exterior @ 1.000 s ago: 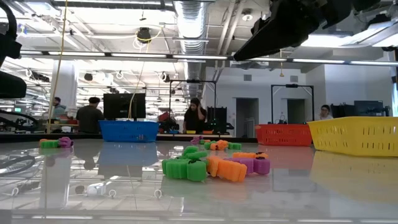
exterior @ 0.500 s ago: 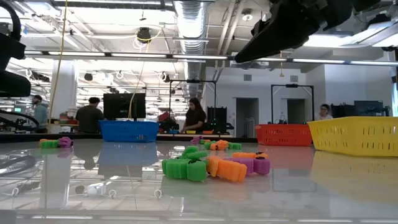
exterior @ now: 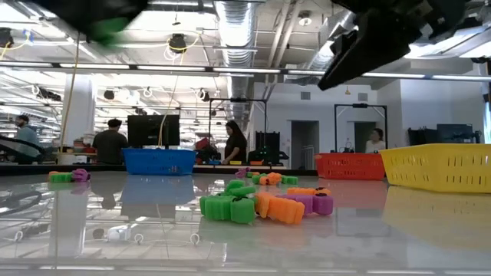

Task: Sort Halloween decoration
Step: Put the green skeleton toy into the yellow bin

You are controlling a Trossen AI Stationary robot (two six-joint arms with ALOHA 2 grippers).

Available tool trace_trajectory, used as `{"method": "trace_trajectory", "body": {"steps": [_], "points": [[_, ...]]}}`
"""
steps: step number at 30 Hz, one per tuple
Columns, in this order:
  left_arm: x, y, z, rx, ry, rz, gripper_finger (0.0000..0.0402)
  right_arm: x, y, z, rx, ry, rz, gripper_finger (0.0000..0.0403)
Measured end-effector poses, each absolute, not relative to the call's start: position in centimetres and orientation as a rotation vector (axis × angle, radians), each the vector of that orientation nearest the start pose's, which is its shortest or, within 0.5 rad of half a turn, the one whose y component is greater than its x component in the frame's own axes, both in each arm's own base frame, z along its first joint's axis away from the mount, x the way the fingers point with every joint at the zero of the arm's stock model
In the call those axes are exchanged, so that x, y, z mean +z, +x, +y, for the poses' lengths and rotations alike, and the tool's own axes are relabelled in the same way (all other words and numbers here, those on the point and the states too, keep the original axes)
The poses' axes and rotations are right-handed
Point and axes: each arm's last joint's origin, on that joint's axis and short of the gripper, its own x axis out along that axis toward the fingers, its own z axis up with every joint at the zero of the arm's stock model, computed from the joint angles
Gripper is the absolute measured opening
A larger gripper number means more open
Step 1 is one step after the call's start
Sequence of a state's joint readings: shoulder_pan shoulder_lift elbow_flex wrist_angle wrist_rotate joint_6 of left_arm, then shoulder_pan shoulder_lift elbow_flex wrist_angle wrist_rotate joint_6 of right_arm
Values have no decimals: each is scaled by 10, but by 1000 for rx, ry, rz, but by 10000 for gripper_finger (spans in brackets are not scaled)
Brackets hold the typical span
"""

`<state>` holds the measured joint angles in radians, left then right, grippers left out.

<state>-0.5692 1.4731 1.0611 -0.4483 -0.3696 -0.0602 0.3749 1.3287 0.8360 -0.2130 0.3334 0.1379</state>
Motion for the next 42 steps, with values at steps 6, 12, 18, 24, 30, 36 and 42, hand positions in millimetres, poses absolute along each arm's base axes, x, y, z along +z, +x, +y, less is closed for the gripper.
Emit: {"method": "trace_trajectory", "body": {"steps": [6,12,18,24,30,36,42], "points": [[250,310,-115,-222,371,370,9,254,239,85,-178,-52,605,171],[225,356,-69,-211,239,176,9,266,206,86,-407,-51,554,171],[178,409,-34,-142,127,147,9,274,185,90,-624,-92,396,171],[150,472,-5,-122,35,177,9,278,178,97,-670,-120,311,171],[141,528,12,-233,-57,233,8,279,175,102,-654,-133,299,171],[146,561,15,-240,-93,283,14,279,173,105,-642,-140,293,171],[148,562,13,-193,-33,325,39,279,171,108,-625,-139,289,171]]}}
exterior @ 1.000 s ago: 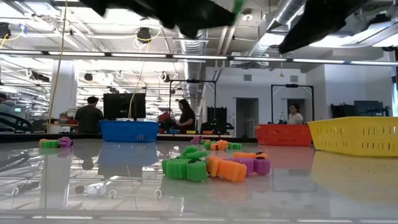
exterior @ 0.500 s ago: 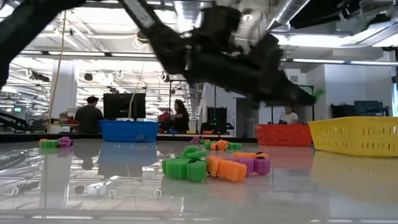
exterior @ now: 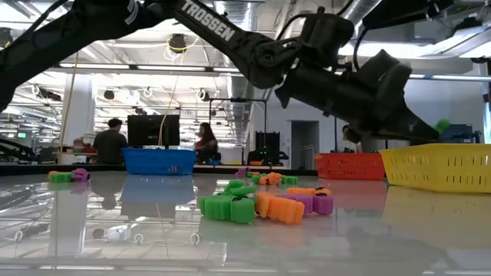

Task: Sort Halloween decoration
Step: Put the green skeleton toy into the yellow bin, then put the orange skeleton toy into the blue bin

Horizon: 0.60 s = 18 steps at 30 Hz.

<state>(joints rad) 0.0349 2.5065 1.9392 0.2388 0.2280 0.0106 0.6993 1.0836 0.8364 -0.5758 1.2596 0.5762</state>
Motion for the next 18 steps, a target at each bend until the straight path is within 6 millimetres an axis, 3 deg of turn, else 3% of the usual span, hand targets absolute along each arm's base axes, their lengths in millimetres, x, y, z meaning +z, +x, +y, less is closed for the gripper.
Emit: {"method": "trace_trajectory", "body": {"steps": [11,15,18], "points": [[151,558,15,-206,-7,382,148,279,171,109,-624,-128,287,171],[171,548,23,-173,-4,474,175,279,171,109,-624,-129,287,171],[200,531,35,-141,50,572,181,279,171,108,-626,-129,286,171]]}}
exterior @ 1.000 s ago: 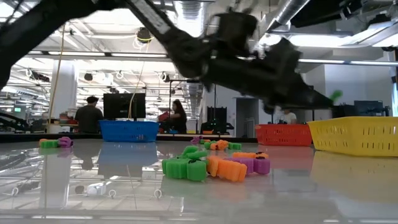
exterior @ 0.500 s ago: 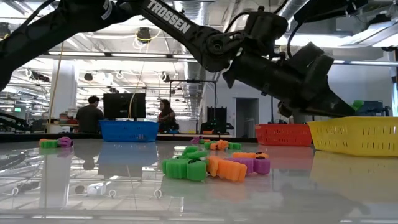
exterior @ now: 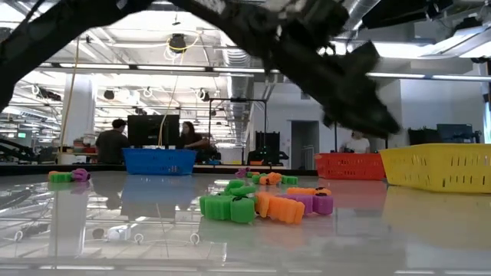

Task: Sort Halloween decoration
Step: Put the orange skeleton toy into the blue bin

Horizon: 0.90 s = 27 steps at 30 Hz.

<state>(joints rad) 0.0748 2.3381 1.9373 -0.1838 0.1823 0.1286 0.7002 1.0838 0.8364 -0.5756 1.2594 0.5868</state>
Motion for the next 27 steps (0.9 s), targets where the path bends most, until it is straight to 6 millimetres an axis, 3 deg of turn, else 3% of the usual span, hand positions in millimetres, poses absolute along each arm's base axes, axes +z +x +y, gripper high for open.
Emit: {"method": "trace_trajectory", "body": {"steps": [7,11,14,17,21,27], "points": [[301,471,45,-122,156,665,183,279,172,109,-622,-120,285,171],[355,414,40,-112,151,774,183,278,173,109,-590,-92,307,171],[379,370,29,-72,116,887,183,276,174,110,-558,-74,336,171],[378,332,10,-34,147,981,183,272,181,109,-549,-63,364,171],[360,281,-7,54,149,958,183,265,198,109,-488,-50,432,171],[298,224,-31,69,-39,641,183,251,240,115,-151,-22,519,171]]}}
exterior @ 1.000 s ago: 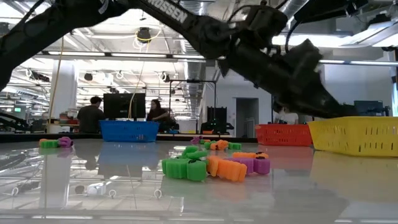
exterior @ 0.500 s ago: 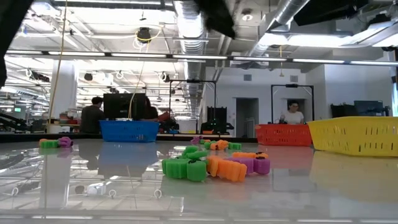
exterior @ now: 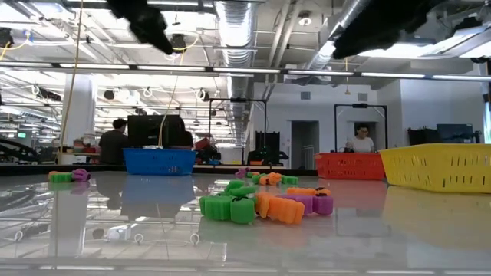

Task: Sort Halloween decoration
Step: Put the orange skeleton toy into the blue bin

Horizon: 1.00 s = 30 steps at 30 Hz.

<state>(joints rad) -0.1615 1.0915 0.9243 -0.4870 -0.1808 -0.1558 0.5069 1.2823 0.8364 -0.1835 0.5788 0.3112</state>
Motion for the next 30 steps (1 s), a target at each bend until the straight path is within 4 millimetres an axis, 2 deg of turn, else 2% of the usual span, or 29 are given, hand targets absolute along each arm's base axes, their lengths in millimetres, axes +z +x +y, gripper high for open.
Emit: {"method": "trace_trajectory", "body": {"steps": [3,7,9,12,17,21,25,30], "points": [[268,207,-41,34,-87,403,183,238,260,122,31,-47,533,171],[234,193,-47,-71,-101,167,183,217,281,135,211,14,574,171],[223,188,-48,-107,-99,95,183,211,291,139,233,21,596,171],[211,184,-48,-130,-82,87,183,199,308,146,216,34,631,171],[211,183,-48,-139,-76,76,183,175,334,155,196,15,707,171],[215,183,-50,-200,-66,40,183,169,345,161,177,47,740,171],[214,183,-51,-246,-65,46,183,167,347,162,145,68,746,172],[213,183,-52,-250,-64,59,183,157,338,158,1,84,854,172]]}}
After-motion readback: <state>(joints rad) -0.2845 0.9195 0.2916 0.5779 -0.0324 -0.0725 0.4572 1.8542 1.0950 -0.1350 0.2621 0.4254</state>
